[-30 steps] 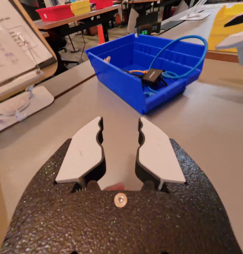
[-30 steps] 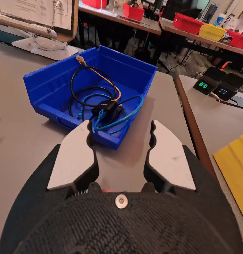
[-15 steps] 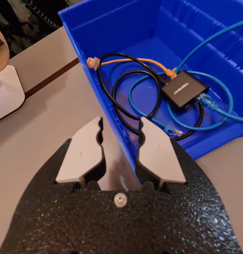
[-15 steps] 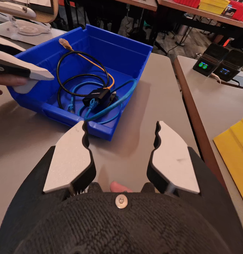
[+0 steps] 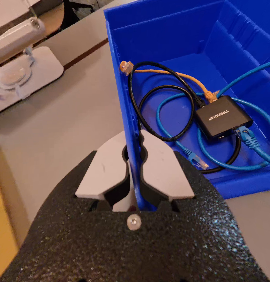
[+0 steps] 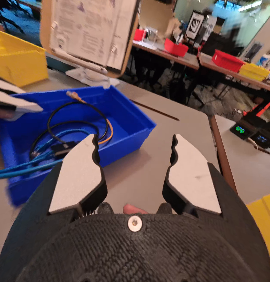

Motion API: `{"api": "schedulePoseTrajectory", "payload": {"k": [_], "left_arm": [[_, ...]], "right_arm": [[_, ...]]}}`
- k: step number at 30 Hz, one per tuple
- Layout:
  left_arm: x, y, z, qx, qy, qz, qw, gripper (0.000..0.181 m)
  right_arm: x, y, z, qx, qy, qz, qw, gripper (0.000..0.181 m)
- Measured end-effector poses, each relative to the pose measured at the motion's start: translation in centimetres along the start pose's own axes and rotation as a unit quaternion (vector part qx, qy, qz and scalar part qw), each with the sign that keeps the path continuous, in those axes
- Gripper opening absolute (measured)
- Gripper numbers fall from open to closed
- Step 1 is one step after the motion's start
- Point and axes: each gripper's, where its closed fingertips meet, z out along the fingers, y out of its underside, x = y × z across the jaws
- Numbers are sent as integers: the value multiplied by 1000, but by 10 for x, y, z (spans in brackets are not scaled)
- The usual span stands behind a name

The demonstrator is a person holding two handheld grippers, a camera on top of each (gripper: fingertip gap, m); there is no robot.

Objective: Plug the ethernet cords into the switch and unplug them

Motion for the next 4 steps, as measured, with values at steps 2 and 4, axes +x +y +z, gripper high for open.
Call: {"api": "schedulePoseTrajectory", "payload": {"k": [2, 4], "left_arm": [[-5, 29, -41, 2, 19, 6, 1000, 8], [-12, 60, -85, 0, 39, -8, 999, 7]], "right_arm": [[-22, -13, 3, 18, -19, -10, 1000, 93], [-49, -19, 13, 24, -44, -14, 999, 93]]}}
